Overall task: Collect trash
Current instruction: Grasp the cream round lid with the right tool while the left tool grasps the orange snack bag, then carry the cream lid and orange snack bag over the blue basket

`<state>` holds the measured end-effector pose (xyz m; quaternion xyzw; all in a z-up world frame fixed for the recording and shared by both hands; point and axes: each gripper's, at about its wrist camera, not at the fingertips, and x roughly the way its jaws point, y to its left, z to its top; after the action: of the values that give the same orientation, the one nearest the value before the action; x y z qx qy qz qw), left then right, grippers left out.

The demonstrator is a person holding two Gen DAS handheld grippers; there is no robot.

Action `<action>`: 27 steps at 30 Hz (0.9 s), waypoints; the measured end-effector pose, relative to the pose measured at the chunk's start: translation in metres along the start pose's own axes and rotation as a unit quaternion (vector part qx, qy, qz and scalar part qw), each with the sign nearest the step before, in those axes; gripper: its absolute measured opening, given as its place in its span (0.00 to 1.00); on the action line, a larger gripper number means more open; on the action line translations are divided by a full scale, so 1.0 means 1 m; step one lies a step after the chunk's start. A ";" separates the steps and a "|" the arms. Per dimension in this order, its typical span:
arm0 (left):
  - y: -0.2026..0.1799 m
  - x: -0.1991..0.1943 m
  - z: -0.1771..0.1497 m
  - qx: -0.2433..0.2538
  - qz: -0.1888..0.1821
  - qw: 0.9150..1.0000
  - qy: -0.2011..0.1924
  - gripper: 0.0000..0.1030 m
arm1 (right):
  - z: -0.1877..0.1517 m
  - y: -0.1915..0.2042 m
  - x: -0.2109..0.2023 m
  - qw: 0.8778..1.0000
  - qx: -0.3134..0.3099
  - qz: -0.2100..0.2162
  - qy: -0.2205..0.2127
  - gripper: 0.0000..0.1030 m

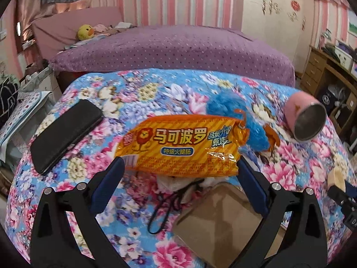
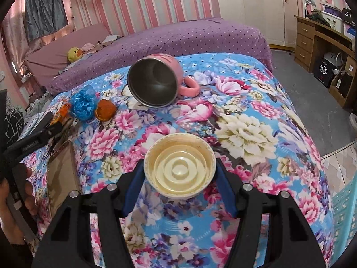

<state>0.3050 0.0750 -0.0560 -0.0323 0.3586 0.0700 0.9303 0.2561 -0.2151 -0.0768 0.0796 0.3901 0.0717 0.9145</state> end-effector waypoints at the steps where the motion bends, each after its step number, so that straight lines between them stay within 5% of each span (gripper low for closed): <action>1: 0.003 -0.002 0.001 -0.005 0.002 1.000 -0.005 0.92 | 0.000 -0.001 -0.001 1.000 0.001 0.000 0.000 0.59; 16: 0.006 -0.007 0.003 0.003 -0.033 0.999 -0.022 0.07 | -0.001 -0.003 -0.002 1.000 0.003 0.004 -0.001 0.59; 27: 0.019 -0.028 0.006 -0.018 -0.024 0.998 -0.050 0.00 | -0.001 -0.007 -0.014 1.000 0.001 0.000 -0.016 0.59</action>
<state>0.2858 0.0916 -0.0331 -0.0543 0.3090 0.0554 0.9479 0.2464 -0.2241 -0.0688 0.0814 0.3760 0.0701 0.9204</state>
